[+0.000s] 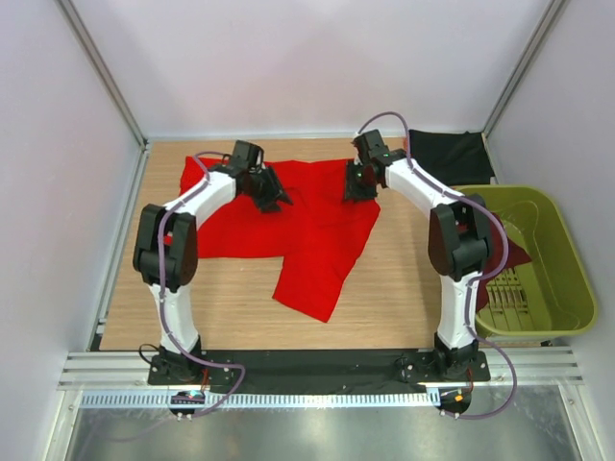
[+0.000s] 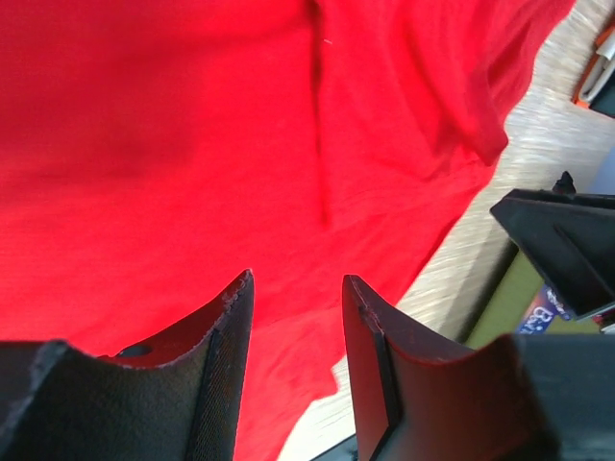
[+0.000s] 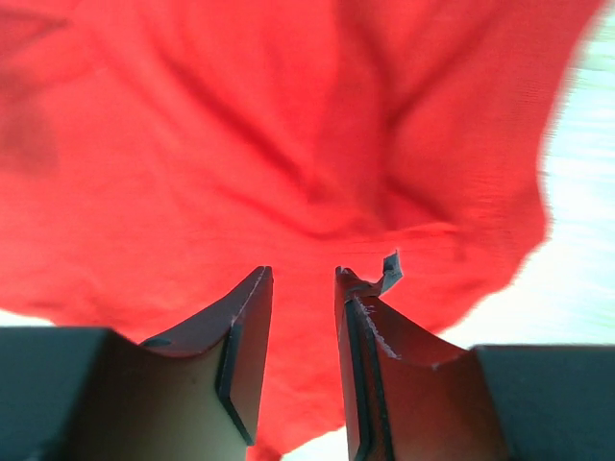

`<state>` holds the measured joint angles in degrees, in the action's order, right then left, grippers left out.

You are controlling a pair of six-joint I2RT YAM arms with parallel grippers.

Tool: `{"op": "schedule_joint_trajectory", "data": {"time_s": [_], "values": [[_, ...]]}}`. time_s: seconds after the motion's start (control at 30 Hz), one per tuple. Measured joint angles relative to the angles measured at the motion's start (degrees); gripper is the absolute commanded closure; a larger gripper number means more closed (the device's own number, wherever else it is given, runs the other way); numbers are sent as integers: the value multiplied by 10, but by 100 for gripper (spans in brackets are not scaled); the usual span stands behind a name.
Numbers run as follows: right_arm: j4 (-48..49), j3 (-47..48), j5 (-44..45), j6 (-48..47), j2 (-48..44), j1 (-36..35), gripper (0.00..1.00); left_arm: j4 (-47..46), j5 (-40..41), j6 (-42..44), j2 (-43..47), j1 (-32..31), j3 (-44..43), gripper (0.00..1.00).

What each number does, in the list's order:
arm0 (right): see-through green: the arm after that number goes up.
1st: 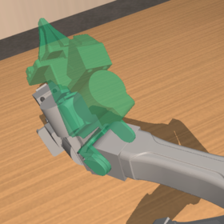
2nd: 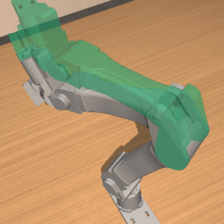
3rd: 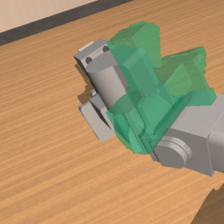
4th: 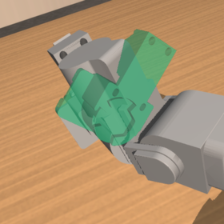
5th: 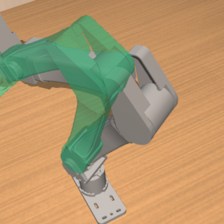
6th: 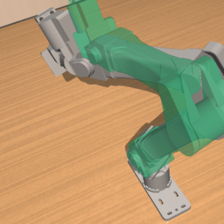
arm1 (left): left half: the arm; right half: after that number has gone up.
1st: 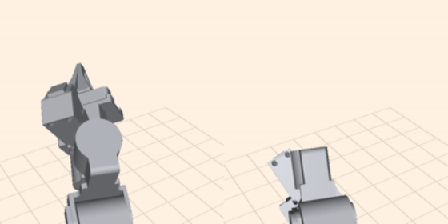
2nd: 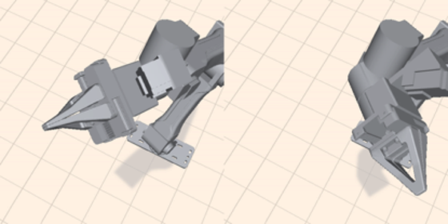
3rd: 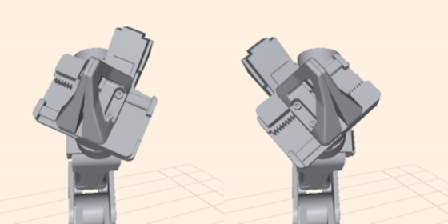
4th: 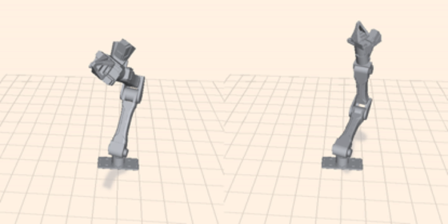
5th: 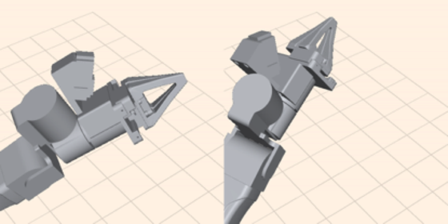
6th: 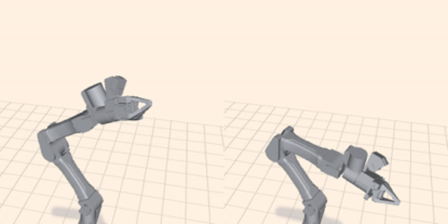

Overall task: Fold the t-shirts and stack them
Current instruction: Fold the tshirt

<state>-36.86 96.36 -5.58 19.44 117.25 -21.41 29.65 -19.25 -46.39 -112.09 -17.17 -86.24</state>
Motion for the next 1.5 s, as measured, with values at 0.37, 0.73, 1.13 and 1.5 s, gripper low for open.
{"op": "schedule_joint_trajectory", "data": {"time_s": [0.37, 0.73, 1.13, 1.5], "values": [[-19, 3, 4, 0, 3, 73, 60, -63, -3, -77, -85, -61, -4, 57], [-20, -2, -12, -28, 27, 73, 65, -66, 2, -94, -122, -78, -38, 58], [-10, -27, -24, -32, 37, 73, 67, -68, 1, -107, -141, -88, -54, 61], [2, -41, -28, -30, 50, 73, 82, -5, 28, -99, -162, -93, -108, 62]]}}
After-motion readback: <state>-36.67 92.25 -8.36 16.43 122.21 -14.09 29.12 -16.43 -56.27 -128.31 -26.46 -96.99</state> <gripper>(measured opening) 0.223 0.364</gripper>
